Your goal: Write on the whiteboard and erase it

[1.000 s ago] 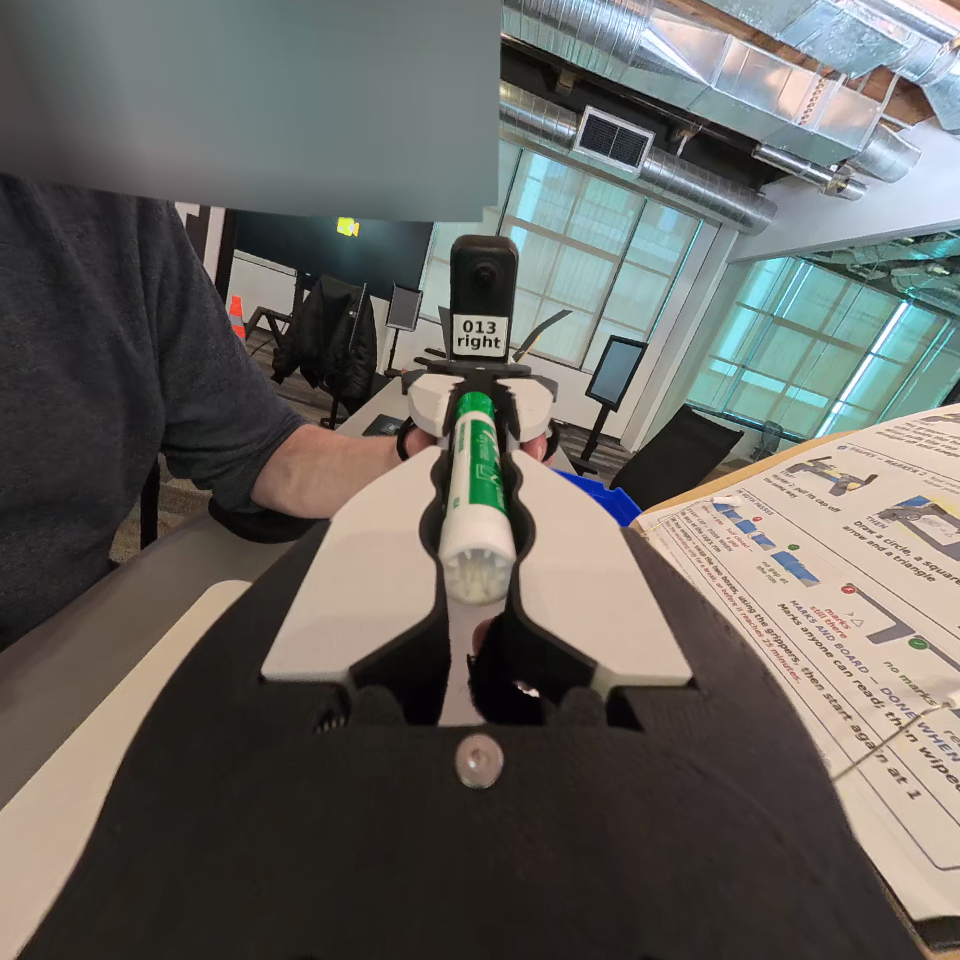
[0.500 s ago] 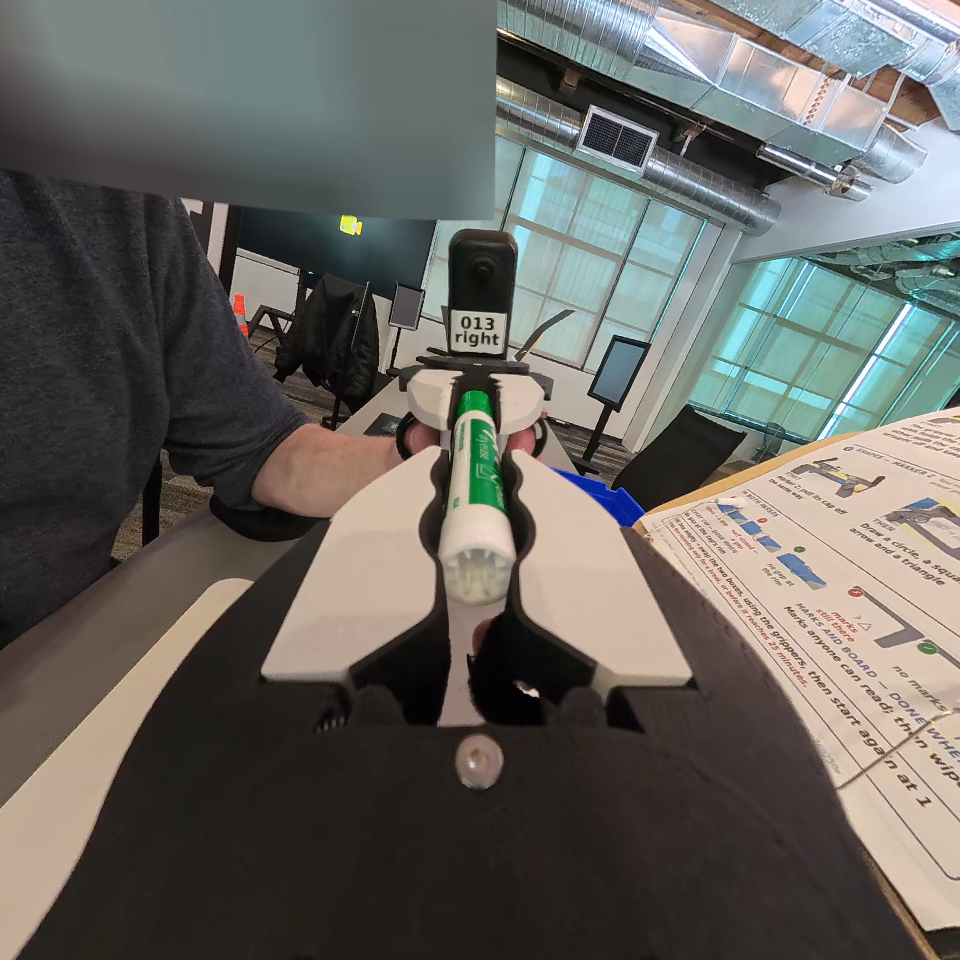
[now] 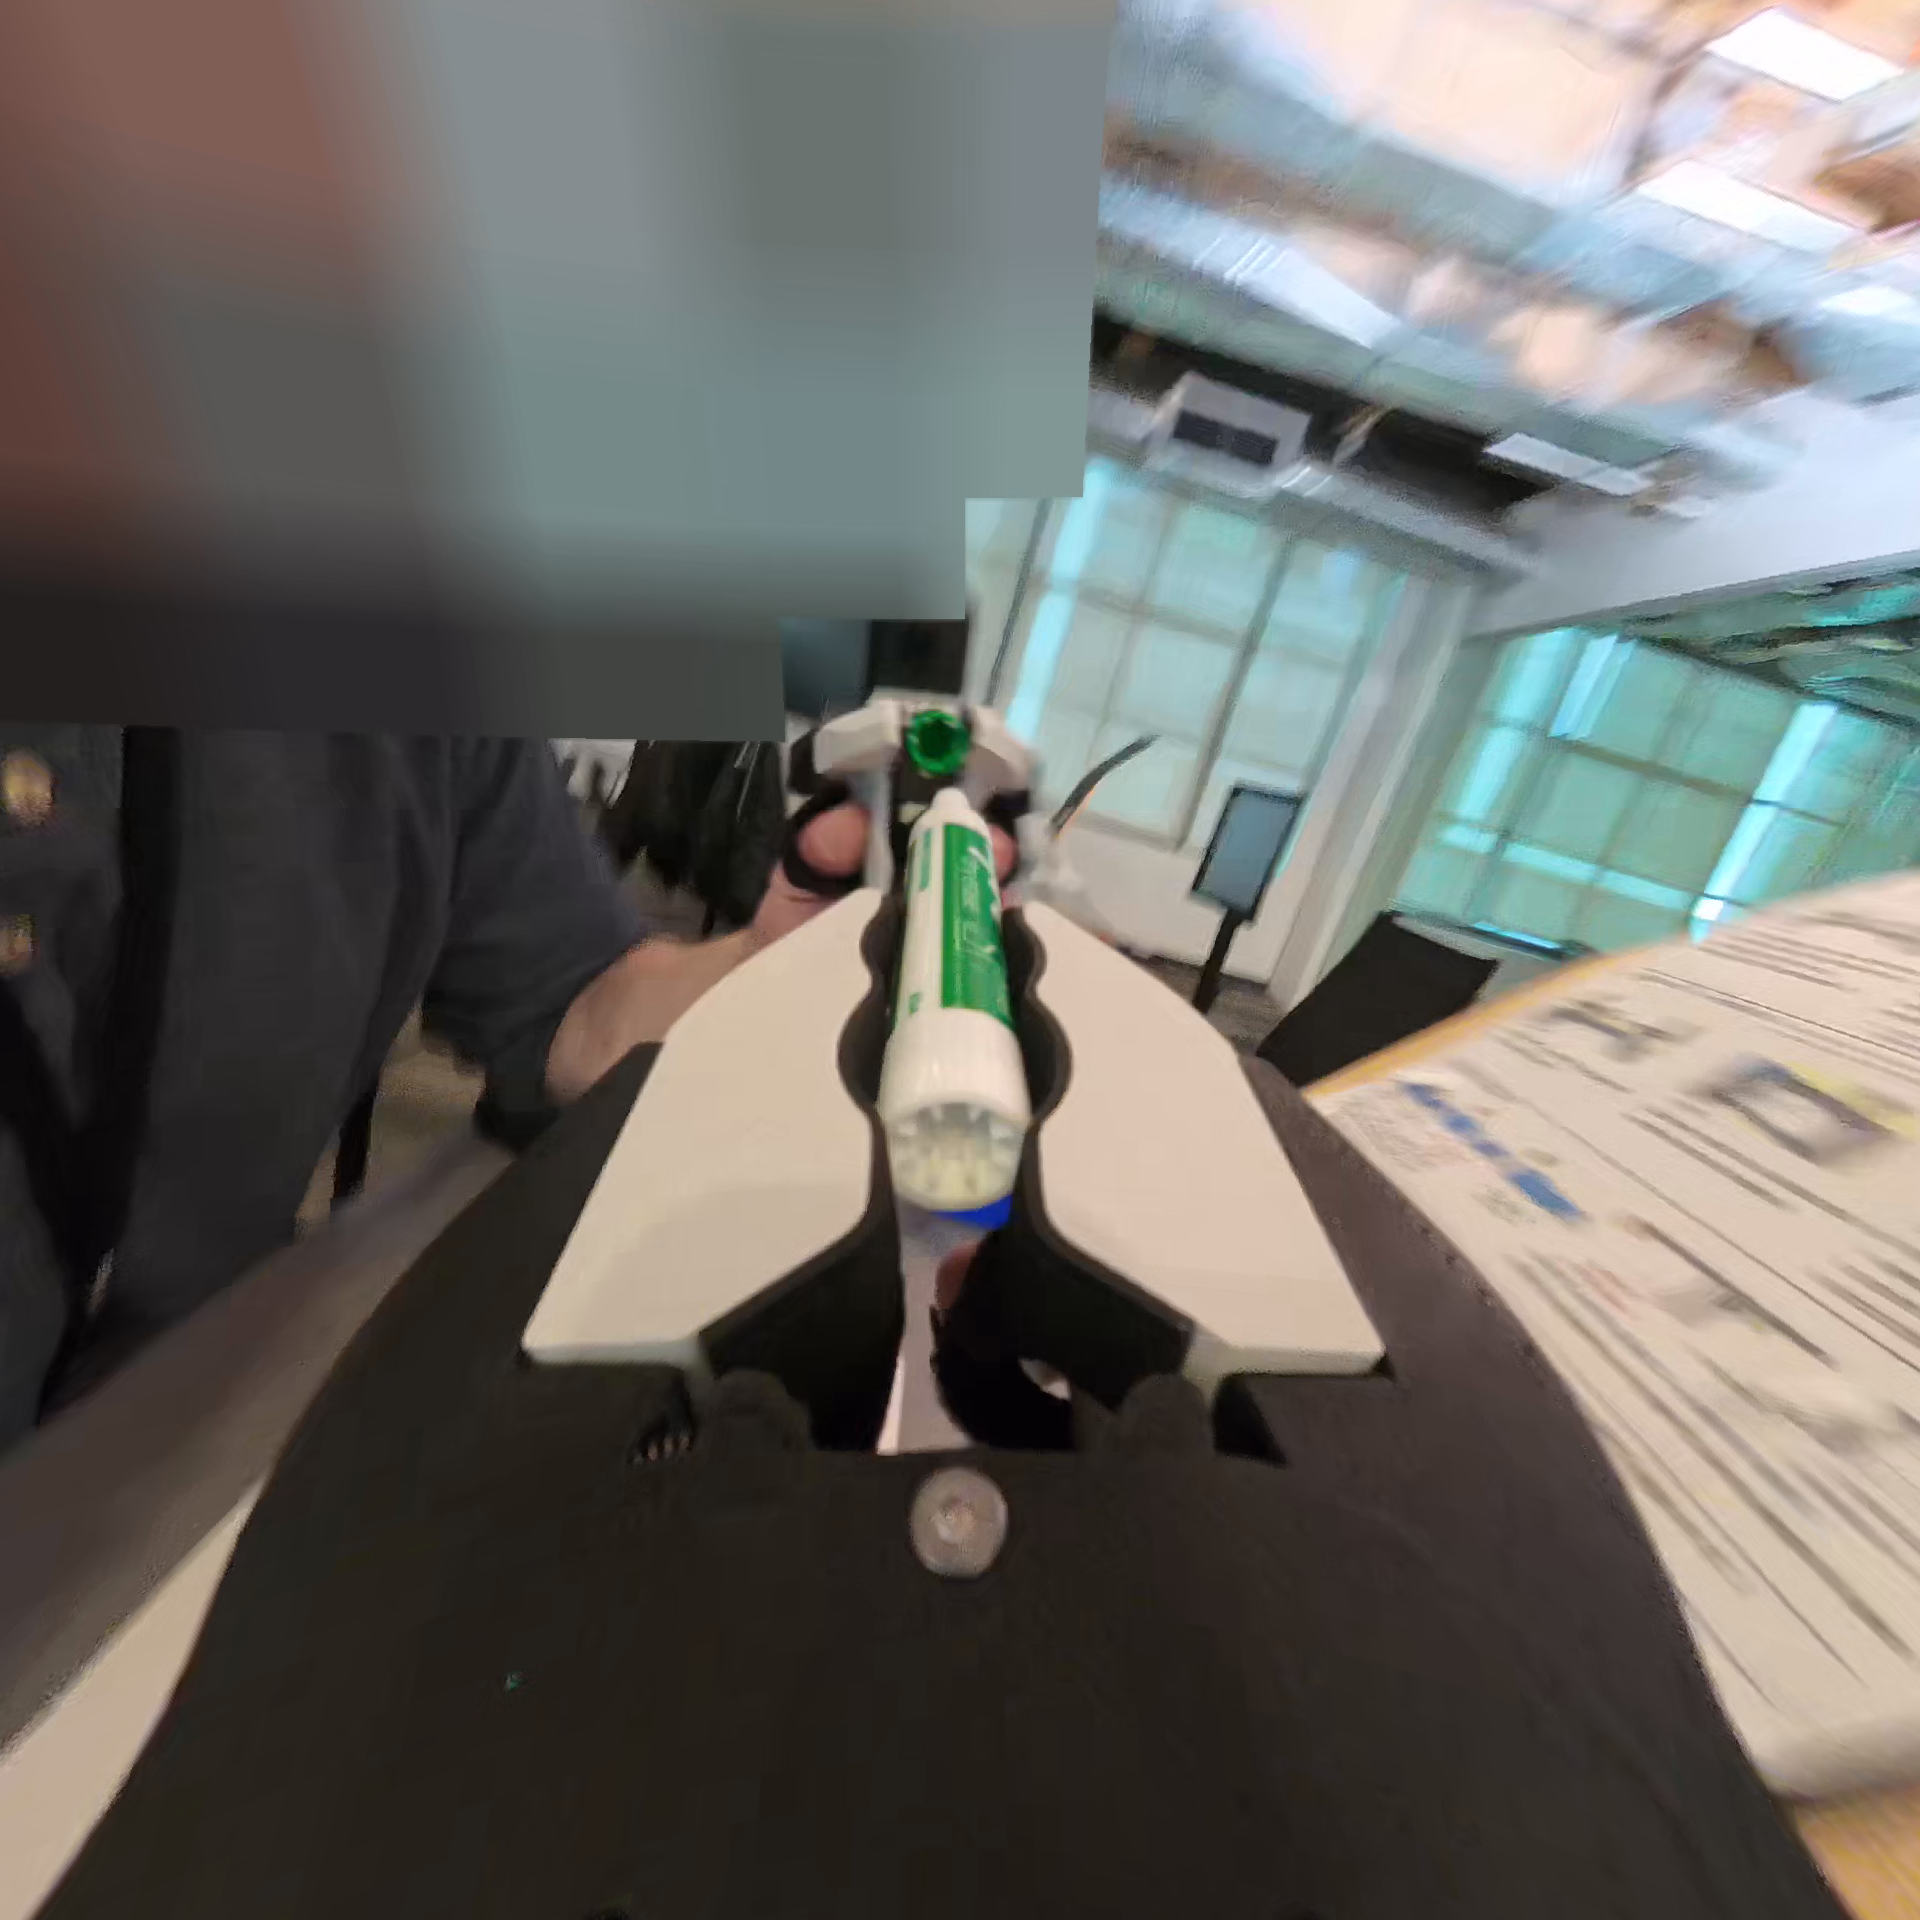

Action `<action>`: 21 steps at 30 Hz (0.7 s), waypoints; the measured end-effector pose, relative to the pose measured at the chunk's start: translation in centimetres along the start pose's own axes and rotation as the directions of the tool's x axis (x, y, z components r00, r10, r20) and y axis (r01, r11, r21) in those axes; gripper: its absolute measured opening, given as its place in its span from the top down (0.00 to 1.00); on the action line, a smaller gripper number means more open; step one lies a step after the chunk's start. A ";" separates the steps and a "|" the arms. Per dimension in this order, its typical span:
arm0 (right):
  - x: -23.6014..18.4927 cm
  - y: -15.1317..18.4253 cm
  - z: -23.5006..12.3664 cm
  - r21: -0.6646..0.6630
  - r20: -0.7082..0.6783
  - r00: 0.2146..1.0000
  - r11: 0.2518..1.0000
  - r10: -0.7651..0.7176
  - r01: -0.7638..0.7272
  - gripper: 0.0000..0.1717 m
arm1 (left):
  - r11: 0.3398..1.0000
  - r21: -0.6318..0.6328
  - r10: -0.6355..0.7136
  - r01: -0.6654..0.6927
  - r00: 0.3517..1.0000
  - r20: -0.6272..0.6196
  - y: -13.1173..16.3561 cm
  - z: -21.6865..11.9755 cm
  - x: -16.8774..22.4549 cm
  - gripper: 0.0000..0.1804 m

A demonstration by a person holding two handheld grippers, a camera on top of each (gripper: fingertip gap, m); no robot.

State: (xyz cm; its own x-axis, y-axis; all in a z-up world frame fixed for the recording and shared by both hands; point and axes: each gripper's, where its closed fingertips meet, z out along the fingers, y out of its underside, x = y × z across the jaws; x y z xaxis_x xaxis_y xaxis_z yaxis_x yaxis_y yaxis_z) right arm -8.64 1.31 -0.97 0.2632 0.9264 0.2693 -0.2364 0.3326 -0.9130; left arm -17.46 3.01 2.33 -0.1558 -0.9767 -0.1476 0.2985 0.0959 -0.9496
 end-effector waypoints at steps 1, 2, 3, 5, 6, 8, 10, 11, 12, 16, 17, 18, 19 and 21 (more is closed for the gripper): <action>2.5 -1.7 -2.7 0.085 -0.084 0.996 0.996 0.038 -0.031 0.88 | 0.998 0.033 0.057 -0.060 0.994 0.089 -2.3 -2.0 -1.8 0.90; 3.7 -2.4 -4.5 0.092 -0.131 0.991 0.996 0.024 -0.012 0.89 | 0.987 -0.026 0.161 -0.159 0.973 0.165 -2.6 -3.1 -3.1 0.90; 4.0 -2.0 -4.8 0.038 -0.147 0.989 0.999 -0.013 0.019 0.88 | 0.983 -0.063 0.179 -0.170 0.970 0.166 -1.9 -3.0 -3.4 0.90; 3.7 -1.1 -4.0 -0.011 -0.136 0.990 1.000 -0.029 0.027 0.88 | 0.983 -0.118 0.156 -0.143 0.981 0.117 0.6 -1.8 -3.3 0.89; 3.6 -0.3 -3.6 -0.048 -0.132 0.990 0.998 -0.039 0.033 0.88 | 0.976 -0.161 0.165 -0.147 0.981 0.105 1.7 -1.5 -3.6 0.89; 4.1 0.6 -3.6 -0.081 -0.152 0.988 0.996 -0.039 0.027 0.88 | 0.977 -0.181 0.128 -0.110 0.988 0.090 2.4 -1.8 -4.3 0.89; 4.5 0.8 -3.8 -0.081 -0.160 0.987 0.997 -0.023 0.010 0.88 | 0.961 -0.253 0.145 -0.110 0.982 0.122 3.5 -2.5 -5.7 0.89; 4.6 1.3 -3.8 -0.107 -0.163 0.986 0.994 -0.037 0.020 0.88 | 0.950 -0.292 0.156 -0.115 0.980 0.121 4.1 -2.7 -6.1 0.89; 4.5 1.6 -3.5 -0.127 -0.159 0.986 0.992 -0.044 0.023 0.88 | 0.950 -0.290 0.153 -0.113 0.981 0.118 4.1 -2.7 -6.1 0.89; 3.9 1.8 -2.7 -0.184 -0.142 0.986 0.981 -0.086 0.059 0.88 | 0.936 -0.332 0.153 -0.115 0.984 0.090 5.2 -2.2 -5.7 0.89; 3.7 1.5 -2.6 -0.186 -0.136 0.986 0.980 -0.093 0.066 0.88 | 0.931 -0.349 0.141 -0.108 0.987 0.073 5.7 -2.1 -5.5 0.89; 3.7 1.6 -2.5 -0.207 -0.138 0.984 0.975 -0.112 0.082 0.88 | 0.926 -0.362 0.134 -0.102 0.989 0.064 6.1 -2.0 -5.5 0.89; 3.7 1.8 -2.5 -0.238 -0.139 0.981 0.966 -0.132 0.096 0.88 | 0.925 -0.365 0.142 -0.106 0.987 0.071 6.4 -2.0 -5.6 0.89; 3.6 2.2 -2.4 -0.273 -0.138 0.978 0.955 -0.154 0.112 0.88 | 0.918 -0.387 0.123 -0.090 0.991 0.060 7.4 -1.9 -5.7 0.89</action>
State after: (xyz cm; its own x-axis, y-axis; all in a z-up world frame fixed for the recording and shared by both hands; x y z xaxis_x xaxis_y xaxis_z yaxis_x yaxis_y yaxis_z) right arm -5.96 4.96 -2.73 0.4230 0.8308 0.3616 0.0593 0.3729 -0.9260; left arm -16.20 9.63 -4.37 -0.0616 -0.9673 -0.2462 -0.0759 0.2505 -0.9651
